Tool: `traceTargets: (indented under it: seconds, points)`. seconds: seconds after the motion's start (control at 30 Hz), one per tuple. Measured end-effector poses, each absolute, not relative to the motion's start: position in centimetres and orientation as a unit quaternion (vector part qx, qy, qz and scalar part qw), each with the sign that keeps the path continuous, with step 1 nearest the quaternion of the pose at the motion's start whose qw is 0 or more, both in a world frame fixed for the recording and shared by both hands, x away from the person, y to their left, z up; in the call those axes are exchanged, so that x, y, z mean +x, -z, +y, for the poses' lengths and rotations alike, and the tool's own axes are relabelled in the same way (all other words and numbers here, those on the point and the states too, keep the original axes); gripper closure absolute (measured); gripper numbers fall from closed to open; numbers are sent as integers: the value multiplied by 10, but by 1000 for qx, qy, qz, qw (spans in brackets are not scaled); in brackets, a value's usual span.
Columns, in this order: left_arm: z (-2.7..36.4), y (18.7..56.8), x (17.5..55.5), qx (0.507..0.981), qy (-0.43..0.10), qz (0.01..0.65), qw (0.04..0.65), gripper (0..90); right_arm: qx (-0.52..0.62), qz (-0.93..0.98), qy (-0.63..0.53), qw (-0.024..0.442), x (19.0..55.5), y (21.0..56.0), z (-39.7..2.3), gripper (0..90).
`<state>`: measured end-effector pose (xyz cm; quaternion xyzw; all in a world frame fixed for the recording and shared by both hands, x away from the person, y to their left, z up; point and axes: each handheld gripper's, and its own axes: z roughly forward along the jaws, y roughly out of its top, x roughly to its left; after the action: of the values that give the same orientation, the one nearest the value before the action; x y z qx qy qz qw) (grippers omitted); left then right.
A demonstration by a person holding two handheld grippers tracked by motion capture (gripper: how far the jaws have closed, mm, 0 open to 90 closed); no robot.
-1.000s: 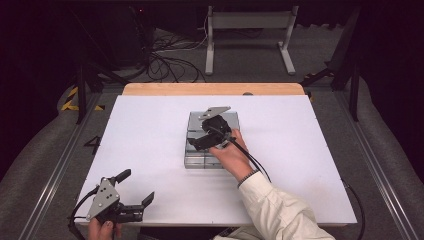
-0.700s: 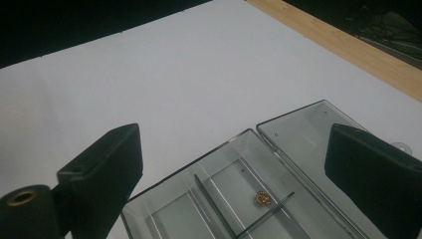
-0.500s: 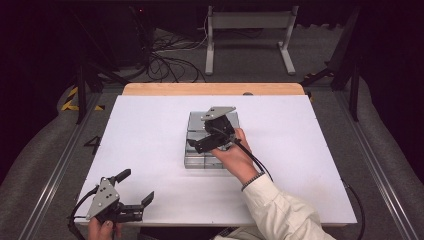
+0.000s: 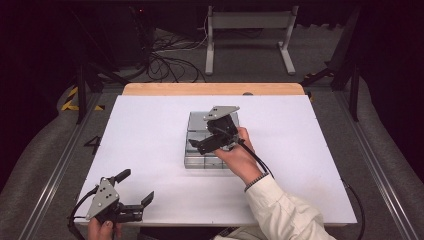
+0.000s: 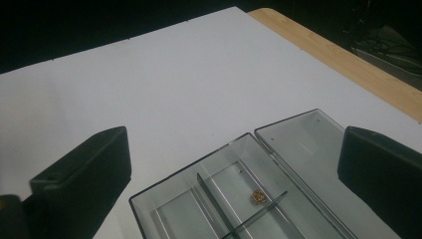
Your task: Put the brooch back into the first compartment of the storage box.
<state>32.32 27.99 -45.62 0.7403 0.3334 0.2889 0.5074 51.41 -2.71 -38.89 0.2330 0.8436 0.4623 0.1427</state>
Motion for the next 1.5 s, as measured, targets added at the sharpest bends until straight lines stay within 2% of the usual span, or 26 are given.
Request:
traceTargets:
  seconds: [0.93,1.5]
  points:
    - [279,456,323,738,-286,339,508,27,240,823,-481,183,471,366,-98,2]
    - [279,456,323,739,-288,339,506,27,265,805,-494,192,448,379,-151,2]
